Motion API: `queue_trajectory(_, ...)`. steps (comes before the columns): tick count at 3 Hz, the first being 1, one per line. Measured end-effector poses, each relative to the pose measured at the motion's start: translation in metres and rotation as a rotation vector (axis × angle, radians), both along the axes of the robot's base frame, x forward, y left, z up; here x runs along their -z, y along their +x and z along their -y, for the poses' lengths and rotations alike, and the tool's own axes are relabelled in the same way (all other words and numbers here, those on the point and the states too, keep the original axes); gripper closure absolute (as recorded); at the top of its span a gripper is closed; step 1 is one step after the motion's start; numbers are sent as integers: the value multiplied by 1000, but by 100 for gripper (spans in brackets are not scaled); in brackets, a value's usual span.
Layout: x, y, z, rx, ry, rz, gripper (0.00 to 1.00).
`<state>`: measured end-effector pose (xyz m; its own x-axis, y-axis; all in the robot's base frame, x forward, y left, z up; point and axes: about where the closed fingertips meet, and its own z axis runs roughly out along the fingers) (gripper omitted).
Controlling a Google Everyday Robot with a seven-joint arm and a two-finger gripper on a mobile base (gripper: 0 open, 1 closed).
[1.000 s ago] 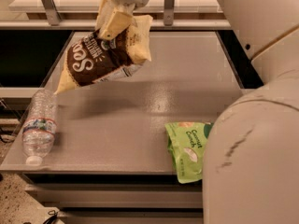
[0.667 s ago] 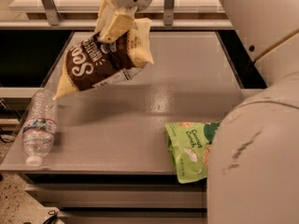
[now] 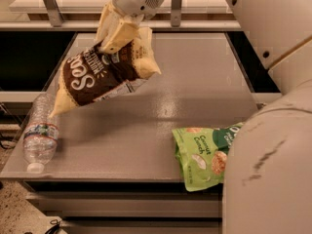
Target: Move brown chip bag near water bottle
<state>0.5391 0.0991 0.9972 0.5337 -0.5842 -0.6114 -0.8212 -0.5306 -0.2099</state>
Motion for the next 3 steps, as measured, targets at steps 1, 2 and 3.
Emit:
queue_trajectory(1,5,-11,-2,-41,18,-26,100)
queue_trajectory(2,12,-18,-4,-60,32,-51,100)
queue_trajectory(3,20,-23,-4,-61,39,-79,84)
